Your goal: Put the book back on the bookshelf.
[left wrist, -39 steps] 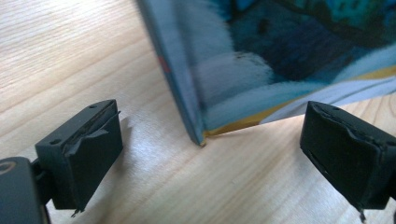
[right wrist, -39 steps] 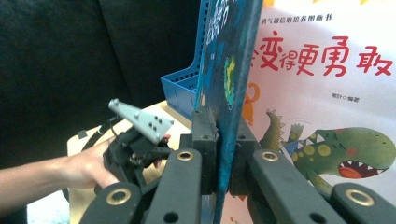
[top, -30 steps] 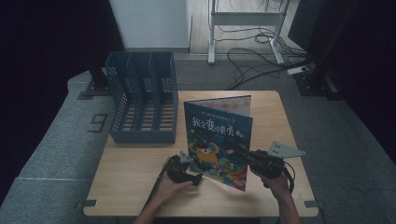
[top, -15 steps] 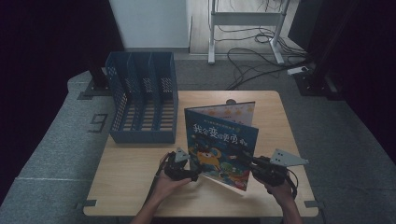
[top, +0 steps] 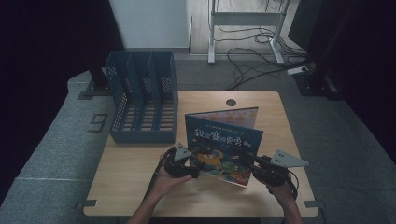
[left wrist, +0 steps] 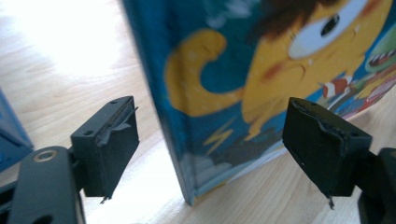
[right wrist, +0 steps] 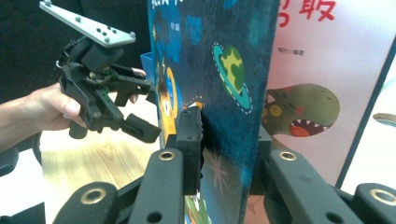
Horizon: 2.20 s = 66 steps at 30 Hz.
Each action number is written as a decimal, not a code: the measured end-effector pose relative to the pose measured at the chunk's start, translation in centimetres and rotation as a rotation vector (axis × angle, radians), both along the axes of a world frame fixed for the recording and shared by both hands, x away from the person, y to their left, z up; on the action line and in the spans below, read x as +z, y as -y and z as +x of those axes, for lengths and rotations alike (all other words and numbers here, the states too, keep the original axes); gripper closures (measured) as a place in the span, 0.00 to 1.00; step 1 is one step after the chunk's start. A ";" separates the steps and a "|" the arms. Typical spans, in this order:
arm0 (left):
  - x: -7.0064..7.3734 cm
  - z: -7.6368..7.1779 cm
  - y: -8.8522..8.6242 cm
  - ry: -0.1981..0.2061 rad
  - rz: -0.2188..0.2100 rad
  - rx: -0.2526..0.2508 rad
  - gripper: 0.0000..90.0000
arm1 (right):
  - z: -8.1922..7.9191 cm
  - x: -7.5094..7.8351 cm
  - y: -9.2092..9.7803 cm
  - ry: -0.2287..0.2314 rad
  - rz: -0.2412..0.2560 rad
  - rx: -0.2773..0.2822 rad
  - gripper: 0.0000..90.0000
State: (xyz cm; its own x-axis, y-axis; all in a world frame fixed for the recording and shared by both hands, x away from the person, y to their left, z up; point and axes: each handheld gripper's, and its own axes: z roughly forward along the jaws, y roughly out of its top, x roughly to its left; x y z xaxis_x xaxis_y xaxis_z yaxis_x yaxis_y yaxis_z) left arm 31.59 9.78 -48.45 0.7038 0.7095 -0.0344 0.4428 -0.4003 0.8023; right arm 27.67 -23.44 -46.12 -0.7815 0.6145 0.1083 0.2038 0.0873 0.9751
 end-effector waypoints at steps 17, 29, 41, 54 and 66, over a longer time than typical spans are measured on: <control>1.8 -0.8 0.2 0.069 -0.046 -0.032 0.40 | 0.7 -0.7 0.3 -0.032 0.013 -0.038 0.69; 2.9 -1.3 0.1 0.121 -0.084 -0.021 0.49 | 1.4 -1.3 0.1 -0.059 0.012 -0.070 0.61; 2.8 -1.2 -0.4 0.135 -0.143 -0.027 0.53 | 2.0 -1.5 -0.2 -0.079 0.015 -0.107 0.55; 3.6 -0.8 -0.3 0.163 -0.185 -0.068 0.50 | 1.9 -1.6 -0.5 -0.080 -0.015 -0.091 0.57; 4.3 -1.1 -0.2 0.197 -0.185 -0.079 0.52 | 1.6 -1.3 -0.3 -0.064 -0.021 -0.139 0.49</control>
